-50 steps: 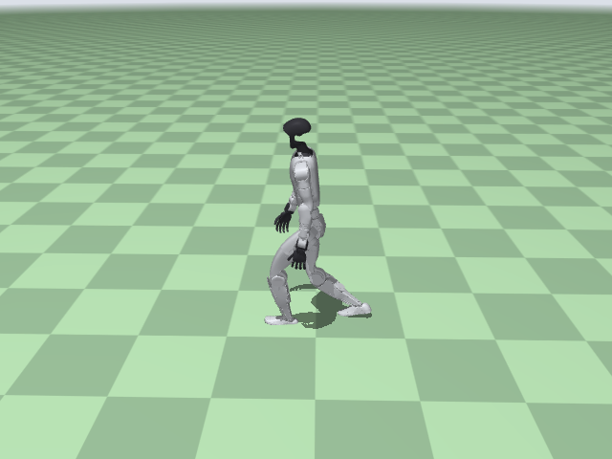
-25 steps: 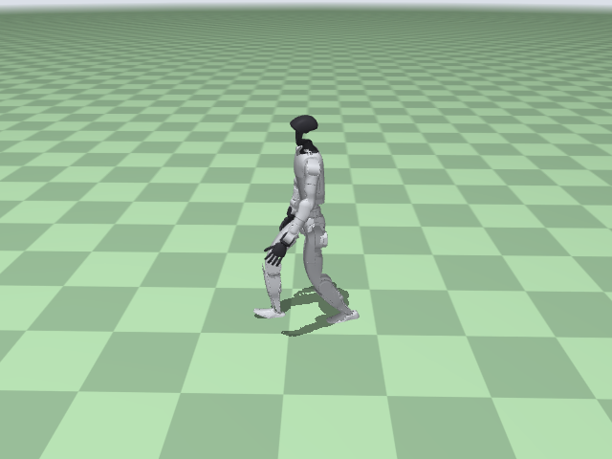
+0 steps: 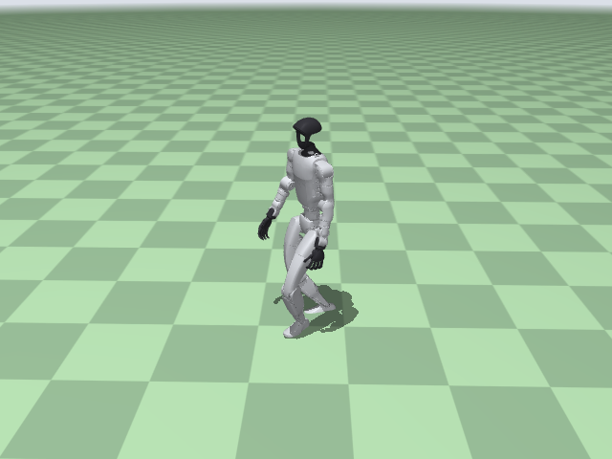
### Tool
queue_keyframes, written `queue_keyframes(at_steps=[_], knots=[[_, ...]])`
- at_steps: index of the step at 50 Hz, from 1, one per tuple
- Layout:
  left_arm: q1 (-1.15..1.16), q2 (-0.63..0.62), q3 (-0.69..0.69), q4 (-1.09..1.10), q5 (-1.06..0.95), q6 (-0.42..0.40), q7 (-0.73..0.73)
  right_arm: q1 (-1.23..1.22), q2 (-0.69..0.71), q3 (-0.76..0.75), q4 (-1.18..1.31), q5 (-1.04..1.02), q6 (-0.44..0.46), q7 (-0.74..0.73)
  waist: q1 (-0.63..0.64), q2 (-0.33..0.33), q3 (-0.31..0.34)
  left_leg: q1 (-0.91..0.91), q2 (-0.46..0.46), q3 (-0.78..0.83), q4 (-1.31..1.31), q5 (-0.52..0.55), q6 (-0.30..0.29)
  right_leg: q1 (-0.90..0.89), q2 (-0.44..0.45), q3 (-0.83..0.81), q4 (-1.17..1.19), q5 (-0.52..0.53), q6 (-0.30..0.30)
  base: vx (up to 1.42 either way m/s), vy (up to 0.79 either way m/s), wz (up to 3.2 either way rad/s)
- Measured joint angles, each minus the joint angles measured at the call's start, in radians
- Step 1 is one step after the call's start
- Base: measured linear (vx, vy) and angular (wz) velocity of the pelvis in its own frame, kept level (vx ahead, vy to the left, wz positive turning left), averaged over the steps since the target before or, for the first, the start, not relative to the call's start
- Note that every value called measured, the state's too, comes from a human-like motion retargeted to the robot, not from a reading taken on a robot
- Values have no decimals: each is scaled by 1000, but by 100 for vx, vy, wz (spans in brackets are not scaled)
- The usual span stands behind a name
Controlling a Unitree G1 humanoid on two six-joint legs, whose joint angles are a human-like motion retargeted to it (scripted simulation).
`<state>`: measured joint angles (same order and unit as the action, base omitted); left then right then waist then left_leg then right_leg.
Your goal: Walk
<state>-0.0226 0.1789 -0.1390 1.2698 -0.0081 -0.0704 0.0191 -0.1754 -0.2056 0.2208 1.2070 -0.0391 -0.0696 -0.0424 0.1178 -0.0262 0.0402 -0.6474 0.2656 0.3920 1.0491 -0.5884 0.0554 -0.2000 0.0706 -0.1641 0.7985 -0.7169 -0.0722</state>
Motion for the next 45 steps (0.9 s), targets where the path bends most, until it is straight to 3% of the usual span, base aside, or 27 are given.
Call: queue_keyframes(at_steps=[3, 5, 9, 12, 15, 17, 22, 25, 27, 35, 38, 42, 45], knots=[[6, -4, 10, 13, 3, -1, 7, -34, -4, 4, -7, -17, -6, -7, -19, -35, -19, -10, -95, 49, -283, 43, -25, 36, -43, 2, 2, -40, 23, 65, 17, 62], [17, -8, 12, 18, 1, 0, 12, -38, 0, 8, -10, -23, -9, -10, -23, -49, -30, -37, -111, 60, -310, 49, -28, 45, -61, 19, 52, -63, 37, 64, 16, 52], [20, -1, 27, 29, -29, 5, 20, -38, 20, 10, 5, -22, -7, -15, -15, -122, -55, 6, -190, 100, -322, 123, 26, 72, -150, 46, 172, -41, 84, 71, 17, 47], [24, -1, 32, 38, -60, 4, 15, -6, 39, 17, 28, -14, -3, -4, -19, -174, -75, 16, -249, 104, -246, 144, 78, 47, -233, 64, 345, 98, 141, 67, 14, 83], [10, 16, 30, 32, -95, -2, 1, 17, 55, 29, 54, -3, 4, 29, -52, -255, -78, 99, -411, 107, -344, 167, 130, -49, -378, 110, 582, 351, 191, 64, 15, 122], [-1, 24, 21, 12, -98, -4, 6, 31, 59, 36, 64, -8, 9, 37, -78, -273, -72, 157, -484, 83, -388, 163, 149, -124, -440, 137, 703, 416, 176, 64, 10, 119], [-53, 42, -3, -35, -86, 0, 41, 66, 52, 44, 72, -33, 19, 18, -145, -250, -37, 332, -590, -31, -493, 131, 147, -313, -508, 167, 793, 297, 92, 64, 6, 112], [-95, 46, -12, -57, -77, -2, 62, 91, 47, 44, 71, -48, 22, -4, -181, -217, -10, 434, -613, -114, -520, 90, 138, -410, -494, 165, 697, 225, 65, 62, -2, 120], [-136, 47, -16, -64, -73, -9, 70, 98, 45, 40, 74, -54, 26, -19, -191, -172, 10, 500, -597, -177, -540, 54, 134, -453, -435, 153, 575, 226, 73, 62, -4, 113], [-237, 55, -49, -67, -55, -50, 95, 115, 68, 20, 113, -53, 33, -57, -170, -48, 8, 569, -479, -317, -387, -139, 126, -538, -167, 159, -27, 375, 222, 57, -9, 77], [-243, 46, -50, -53, -49, -55, 104, 119, 76, 11, 121, -50, 32, -64, -170, -33, -4, 592, -439, -297, -317, -182, 115, -541, -139, 167, -46, 420, 237, 58, -10, 81], [-206, 21, -40, -12, -54, -48, 110, 129, 84, 5, 130, -42, 30, -79, -169, -17, -23, 603, -358, -279, -135, -205, 97, -541, -109, 161, 111, 441, 203, 63, -15, 79], [-172, 3, -29, 37, -75, -40, 96, 118, 78, 13, 138, -23, 27, -89, -169, 44, -28, 568, -218, -276, 98, -105, 54, -484, -52, 92, 152, 414, 138, 61, -18, 69]])
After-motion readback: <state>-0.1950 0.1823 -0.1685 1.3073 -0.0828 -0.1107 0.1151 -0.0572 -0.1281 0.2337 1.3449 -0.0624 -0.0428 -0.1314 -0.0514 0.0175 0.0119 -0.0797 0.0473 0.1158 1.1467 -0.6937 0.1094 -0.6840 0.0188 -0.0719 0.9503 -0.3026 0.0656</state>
